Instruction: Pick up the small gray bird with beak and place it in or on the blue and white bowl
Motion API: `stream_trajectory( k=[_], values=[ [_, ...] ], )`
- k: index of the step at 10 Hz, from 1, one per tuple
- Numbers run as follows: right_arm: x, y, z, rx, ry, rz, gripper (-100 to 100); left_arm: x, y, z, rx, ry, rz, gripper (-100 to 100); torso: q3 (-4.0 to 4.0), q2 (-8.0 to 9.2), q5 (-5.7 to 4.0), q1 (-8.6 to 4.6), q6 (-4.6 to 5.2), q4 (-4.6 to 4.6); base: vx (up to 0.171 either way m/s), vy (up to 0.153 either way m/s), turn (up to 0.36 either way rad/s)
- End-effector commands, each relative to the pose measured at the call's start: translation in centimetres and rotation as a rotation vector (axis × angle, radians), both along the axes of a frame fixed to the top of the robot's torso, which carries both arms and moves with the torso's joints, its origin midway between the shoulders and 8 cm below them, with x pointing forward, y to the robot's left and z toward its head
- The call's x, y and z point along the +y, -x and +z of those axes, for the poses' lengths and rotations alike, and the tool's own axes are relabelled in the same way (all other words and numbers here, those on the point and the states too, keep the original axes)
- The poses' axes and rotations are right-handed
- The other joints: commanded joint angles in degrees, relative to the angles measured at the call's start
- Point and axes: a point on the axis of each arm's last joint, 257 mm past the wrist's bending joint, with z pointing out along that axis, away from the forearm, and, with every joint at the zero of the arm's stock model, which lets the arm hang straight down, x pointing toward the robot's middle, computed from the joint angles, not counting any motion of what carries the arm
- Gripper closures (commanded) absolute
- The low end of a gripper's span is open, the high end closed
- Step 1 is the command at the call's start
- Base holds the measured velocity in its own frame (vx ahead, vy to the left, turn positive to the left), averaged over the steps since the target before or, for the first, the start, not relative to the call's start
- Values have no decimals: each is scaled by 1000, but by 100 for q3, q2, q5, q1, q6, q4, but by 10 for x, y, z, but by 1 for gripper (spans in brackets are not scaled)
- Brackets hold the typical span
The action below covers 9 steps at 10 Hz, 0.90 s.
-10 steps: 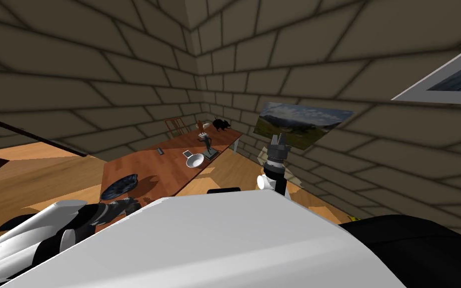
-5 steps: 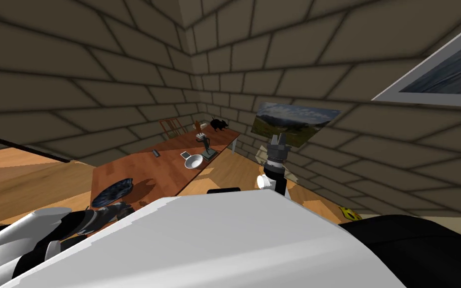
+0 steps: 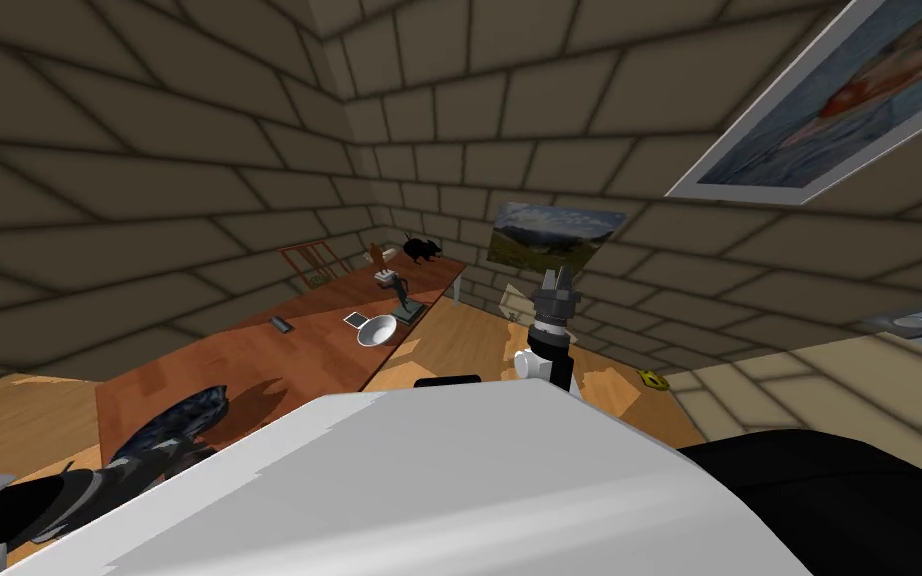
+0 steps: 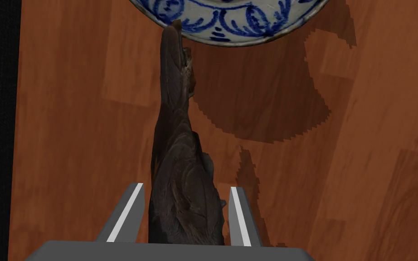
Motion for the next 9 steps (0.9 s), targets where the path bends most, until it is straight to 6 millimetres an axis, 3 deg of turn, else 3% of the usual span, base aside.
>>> stream_trajectory(
  k=[1, 2, 4, 7, 9],
  values=[
    [0, 0, 0, 0, 0, 0, 0, 15, 27, 13, 10, -25, 37, 100, 0, 0, 0, 0, 0, 0, -23, 82, -365],
    [0, 0, 0, 0, 0, 0, 0, 15, 27, 13, 10, -25, 37, 100, -2, -3, 1, 4, 8, 0, -19, 68, -164],
    [0, 0, 0, 0, 0, 0, 0, 31, 60, 29, 28, -57, 77, 100, -4, -7, 0, -7, 3, -2, -17, 62, -265],
    [0, 0, 0, 0, 0, 0, 0, 37, 76, 37, 39, -71, 94, 100, -10, -17, -2, -11, 5, -4, -3, 54, -141],
    [0, 0, 0, 0, 0, 0, 0, 45, 106, 49, 64, -92, 123, 100, -10, -17, -5, -17, 1, -5, 1, 57, -195]
  ],
)
